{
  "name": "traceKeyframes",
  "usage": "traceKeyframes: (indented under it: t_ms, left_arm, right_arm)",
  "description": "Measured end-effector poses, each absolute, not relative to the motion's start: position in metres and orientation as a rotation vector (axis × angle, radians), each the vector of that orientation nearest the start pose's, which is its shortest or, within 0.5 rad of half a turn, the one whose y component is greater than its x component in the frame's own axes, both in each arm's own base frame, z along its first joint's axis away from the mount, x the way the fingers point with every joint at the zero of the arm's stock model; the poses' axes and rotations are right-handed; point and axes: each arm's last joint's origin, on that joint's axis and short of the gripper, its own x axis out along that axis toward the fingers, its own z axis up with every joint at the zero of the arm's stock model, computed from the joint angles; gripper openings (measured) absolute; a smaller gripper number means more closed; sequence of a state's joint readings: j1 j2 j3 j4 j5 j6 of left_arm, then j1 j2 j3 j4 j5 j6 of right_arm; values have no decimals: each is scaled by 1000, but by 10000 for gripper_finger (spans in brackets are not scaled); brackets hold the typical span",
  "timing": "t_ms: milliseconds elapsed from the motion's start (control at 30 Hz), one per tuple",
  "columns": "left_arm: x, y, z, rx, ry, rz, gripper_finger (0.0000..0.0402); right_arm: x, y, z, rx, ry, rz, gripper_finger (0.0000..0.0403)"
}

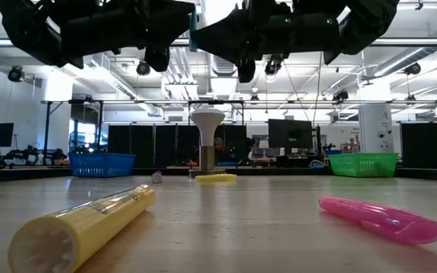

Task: Pick & Place Markers
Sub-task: Put the blue pen into the orange bin

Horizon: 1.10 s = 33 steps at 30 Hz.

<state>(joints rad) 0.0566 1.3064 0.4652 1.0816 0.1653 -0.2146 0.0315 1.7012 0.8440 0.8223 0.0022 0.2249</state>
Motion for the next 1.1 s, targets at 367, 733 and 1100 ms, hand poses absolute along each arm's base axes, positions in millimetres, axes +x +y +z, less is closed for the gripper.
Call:
traceKeyframes:
  t_ms: [367, 733, 1100]
  left_arm:
    - [267, 10, 249, -194, -174, -147, 28]
    - [262, 9, 281, -312, 130, -37, 28]
    - [248, -44, 264, -635, 676, 56, 28]
  right_arm:
    - [356, 12, 216, 223, 43, 38, 41]
    - [340, 9, 224, 210, 176, -44, 134]
    - [301, 7, 177, 205, 307, -80, 113]
